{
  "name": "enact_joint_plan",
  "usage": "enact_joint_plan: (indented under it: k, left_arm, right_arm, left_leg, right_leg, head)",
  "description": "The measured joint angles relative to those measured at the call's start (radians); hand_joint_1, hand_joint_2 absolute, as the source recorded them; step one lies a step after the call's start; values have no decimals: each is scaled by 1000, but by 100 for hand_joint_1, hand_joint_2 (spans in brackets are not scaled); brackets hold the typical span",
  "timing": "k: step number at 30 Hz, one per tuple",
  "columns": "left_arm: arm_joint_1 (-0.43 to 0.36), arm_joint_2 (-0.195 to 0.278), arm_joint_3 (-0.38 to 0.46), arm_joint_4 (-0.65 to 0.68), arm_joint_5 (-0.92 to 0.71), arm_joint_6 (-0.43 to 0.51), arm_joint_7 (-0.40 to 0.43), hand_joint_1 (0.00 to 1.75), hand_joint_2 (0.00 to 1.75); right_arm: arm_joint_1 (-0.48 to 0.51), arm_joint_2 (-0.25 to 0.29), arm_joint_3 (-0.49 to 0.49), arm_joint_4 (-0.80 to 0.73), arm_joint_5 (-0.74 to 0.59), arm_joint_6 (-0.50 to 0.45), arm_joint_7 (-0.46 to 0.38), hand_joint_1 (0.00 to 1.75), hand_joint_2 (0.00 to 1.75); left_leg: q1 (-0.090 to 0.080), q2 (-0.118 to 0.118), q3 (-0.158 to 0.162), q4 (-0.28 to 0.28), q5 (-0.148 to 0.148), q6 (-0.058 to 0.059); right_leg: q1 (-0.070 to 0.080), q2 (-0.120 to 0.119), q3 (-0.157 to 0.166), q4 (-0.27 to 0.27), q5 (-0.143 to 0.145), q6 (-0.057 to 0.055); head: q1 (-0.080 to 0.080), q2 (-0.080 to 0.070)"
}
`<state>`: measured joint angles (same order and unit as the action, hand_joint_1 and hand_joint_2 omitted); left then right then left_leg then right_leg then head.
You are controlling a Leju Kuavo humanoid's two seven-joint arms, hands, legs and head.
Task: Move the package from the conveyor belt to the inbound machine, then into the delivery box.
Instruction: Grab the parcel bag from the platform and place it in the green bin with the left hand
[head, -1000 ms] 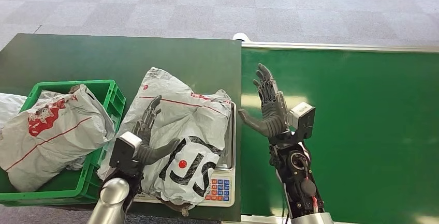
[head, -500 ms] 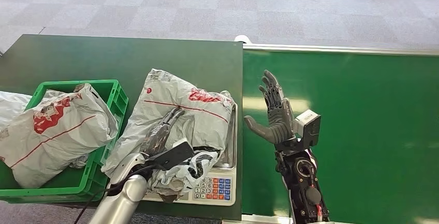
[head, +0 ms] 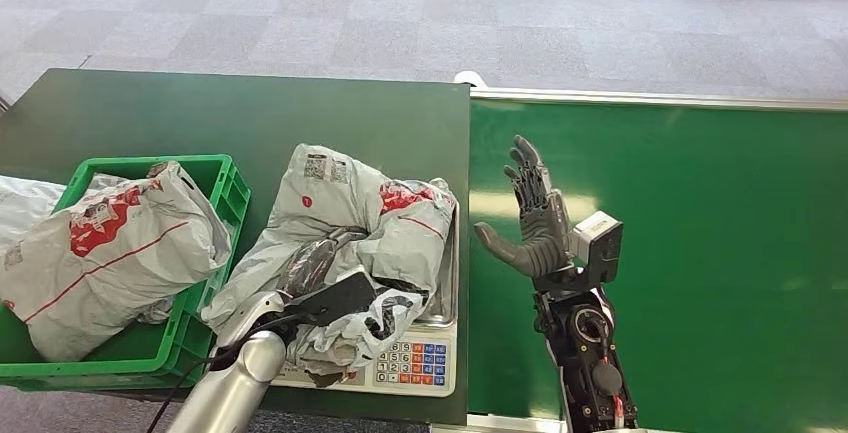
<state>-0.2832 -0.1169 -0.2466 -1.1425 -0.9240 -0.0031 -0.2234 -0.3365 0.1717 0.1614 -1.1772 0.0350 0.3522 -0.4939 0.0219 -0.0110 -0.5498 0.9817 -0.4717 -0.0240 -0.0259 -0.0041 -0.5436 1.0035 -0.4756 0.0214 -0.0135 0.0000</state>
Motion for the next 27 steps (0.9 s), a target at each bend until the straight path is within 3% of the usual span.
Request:
enact_joint_plan:
  k: [9, 16, 27]
  left_arm:
    - [-1, 0, -2, -1, 14, 6, -10, 175, 175]
    - [14, -2, 2, -11, 62, 83, -46, 175, 175]
    - [20, -3, 5, -20, 63, 88, -48, 175, 175]
  right_arm:
    - [2, 0, -5, 0, -2, -3, 0, 0, 175]
    - [14, 0, -8, -8, -4, -11, 1, 0, 175]
    - [19, 0, -10, -17, -5, -11, 1, 0, 175]
  left_leg:
    - [0, 0, 0, 0, 0, 0]
    - [0, 0, -2, 0, 0, 0]
    - [0, 1, -4, 0, 0, 0]
  right_leg:
    - [0, 0, 0, 0, 0, 0]
    - [0, 1, -2, 0, 0, 0]
    - [0, 2, -5, 0, 0, 0]
  head:
    - [0, 0]
    - [0, 0]
    - [0, 0]
